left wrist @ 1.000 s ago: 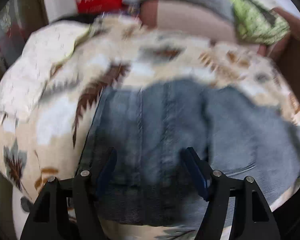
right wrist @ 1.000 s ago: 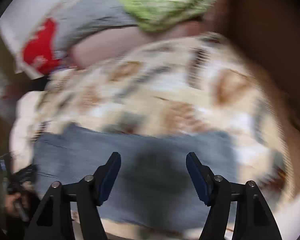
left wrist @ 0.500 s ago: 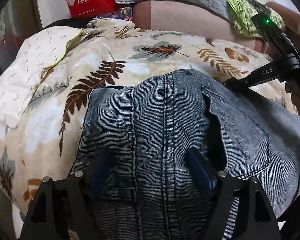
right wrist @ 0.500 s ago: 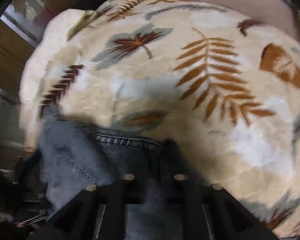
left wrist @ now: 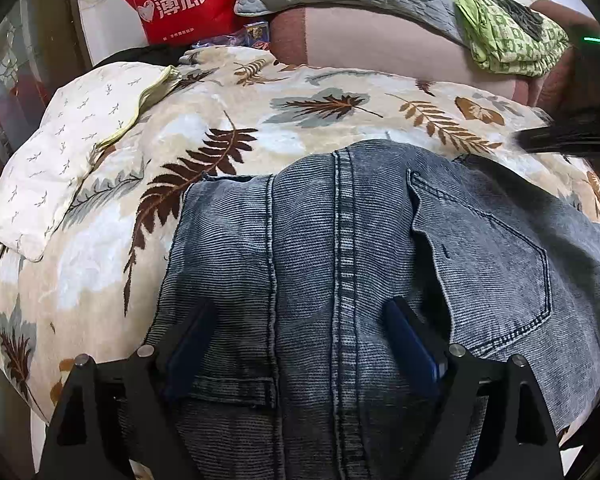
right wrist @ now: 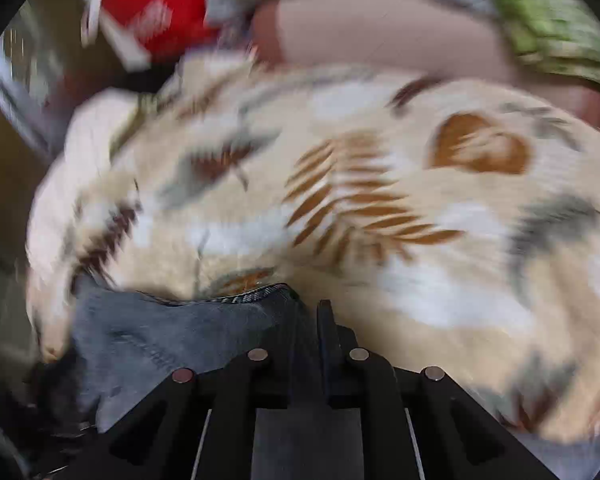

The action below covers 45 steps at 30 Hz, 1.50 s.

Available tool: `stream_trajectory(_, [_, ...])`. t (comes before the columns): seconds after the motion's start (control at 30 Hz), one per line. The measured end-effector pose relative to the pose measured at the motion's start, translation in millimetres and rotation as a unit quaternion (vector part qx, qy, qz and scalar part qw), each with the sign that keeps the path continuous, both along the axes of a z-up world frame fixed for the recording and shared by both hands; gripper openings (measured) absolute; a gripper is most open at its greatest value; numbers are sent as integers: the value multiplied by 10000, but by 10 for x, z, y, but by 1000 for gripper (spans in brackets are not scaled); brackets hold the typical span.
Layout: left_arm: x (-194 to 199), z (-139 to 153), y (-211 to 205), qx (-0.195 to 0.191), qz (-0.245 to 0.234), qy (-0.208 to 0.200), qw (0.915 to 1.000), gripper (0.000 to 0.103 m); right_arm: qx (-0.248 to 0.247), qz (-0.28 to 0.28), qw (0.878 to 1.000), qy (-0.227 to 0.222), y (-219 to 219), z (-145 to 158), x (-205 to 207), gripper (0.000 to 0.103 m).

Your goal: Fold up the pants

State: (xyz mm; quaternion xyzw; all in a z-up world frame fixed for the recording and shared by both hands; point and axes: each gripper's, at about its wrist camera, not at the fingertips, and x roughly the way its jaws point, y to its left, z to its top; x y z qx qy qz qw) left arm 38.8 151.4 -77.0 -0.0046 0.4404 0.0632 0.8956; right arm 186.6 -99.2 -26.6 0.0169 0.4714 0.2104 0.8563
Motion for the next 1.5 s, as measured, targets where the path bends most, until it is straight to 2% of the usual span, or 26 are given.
stream_trajectory(0.03, [-4, -4, -11, 42, 11, -10, 10000, 87, 275, -108, 9996, -16, -136, 82, -134, 15])
stream_trajectory(0.07, [-5, -5, -14, 57, 17, -17, 10000, 87, 545, -160, 9984, 34, -257, 132, -283, 25])
stream_trajectory(0.13, [-8, -7, -15, 68, 33, -21, 10000, 87, 994, -202, 9947, 178, -485, 137, -650, 51])
stream_trajectory(0.17, [-9, -6, -16, 73, 42, -20, 10000, 88, 1062, -245, 9939, 174, -582, 133, -781, 69])
stream_trajectory(0.2, [-10, -5, -17, 68, 60, -22, 10000, 88, 1099, -302, 9934, 138, -652, 92, -937, 71])
stream_trajectory(0.27, [-11, 6, -26, 99, 83, 0, 9999, 88, 1114, -425, 9926, 230, -855, -56, -1117, 71])
stream_trajectory(0.37, [-37, 118, -65, 189, 159, -2, 9997, 87, 1307, -973, 9851, 555, -1394, -280, -1211, 71])
stream_trajectory(0.43, [-115, 241, -124, 257, 125, -199, 9994, 87, 1406, -1379, 9796, 388, -1795, -217, -1292, 71])
stream_trajectory(0.5, [-222, 377, -226, 310, -4, -475, 9984, 87, 1127, -1795, 9773, 5, -2145, -71, -1334, 71])
stream_trajectory(0.6, [-318, 437, -406, 282, -341, -707, 9965, 87, 135, -2544, 9666, -292, -2736, 85, -1298, 71])
stream_trajectory(0.67, [-277, 313, -507, 456, -526, -545, 9961, 87, 24, -2813, 9594, -211, -3030, 32, -1241, 71])
stream_trajectory(0.7, [-215, 178, -549, 649, -523, -268, 9962, 87, 99, -2825, 9592, -92, -3138, -39, -1193, 71])
stream_trajectory(0.73, [-180, 86, -560, 699, -512, -128, 9962, 88, 157, -2635, 9643, 195, -3192, -185, -1070, 71])
stream_trajectory(0.77, [-172, 31, -532, 596, -498, -158, 9969, 89, 17, -2540, 9665, 364, -3206, -315, -984, 70])
stream_trajectory(0.8, [-173, 34, -504, 490, -458, -231, 9975, 90, -412, -2518, 9650, 602, -3205, -502, -857, 70])
stream_trajectory(0.83, [-158, 47, -486, 427, -454, -181, 9979, 90, -520, -2513, 9649, 557, -3216, -562, -805, 70])
stream_trajectory(0.9, [-152, 76, -459, 372, -477, -174, 9980, 90, -729, -2689, 9594, 434, -3186, -469, -783, 69])
stream_trajectory(0.97, [-159, 55, -452, 348, -491, -220, 9979, 90, -1051, -2742, 9559, 77, -3062, -263, -840, 69])
stream_trajectory(1.0, [-177, 41, -449, 348, -496, -248, 9979, 90, -1107, -2693, 9567, -58, -2981, -176, -882, 69])
stream_trajectory(1.03, [-195, 27, -462, 343, -501, -273, 9978, 90, -1123, -2469, 9624, -159, -2842, -97, -930, 70])
stream_trajectory(1.1, [-197, 26, -452, 315, -515, -287, 9978, 90, -1256, -2132, 9686, -240, -2626, -70, -996, 70])
stream_trajectory(1.17, [-203, 27, -451, 286, -511, -295, 9978, 90, -1627, -1805, 9700, 20, -2404, -300, -869, 70])
stream_trajectory(1.2, [-197, 25, -453, 285, -514, -296, 9978, 90, -1818, -1751, 9667, 425, -2410, -527, -737, 71])
stream_trajectory(1.23, [-198, 29, -457, 308, -524, -292, 9977, 90, -1756, -1777, 9669, 512, -2459, -606, -660, 71])
stream_trajectory(1.33, [-195, 43, -445, 257, -525, -290, 9979, 90, -1554, -2132, 9642, 277, -2473, -342, -682, 72])
stream_trajectory(1.5, [-195, 90, -448, 188, -514, -305, 9980, 90, -732, -2352, 9692, -74, -2570, 118, -1210, 73])
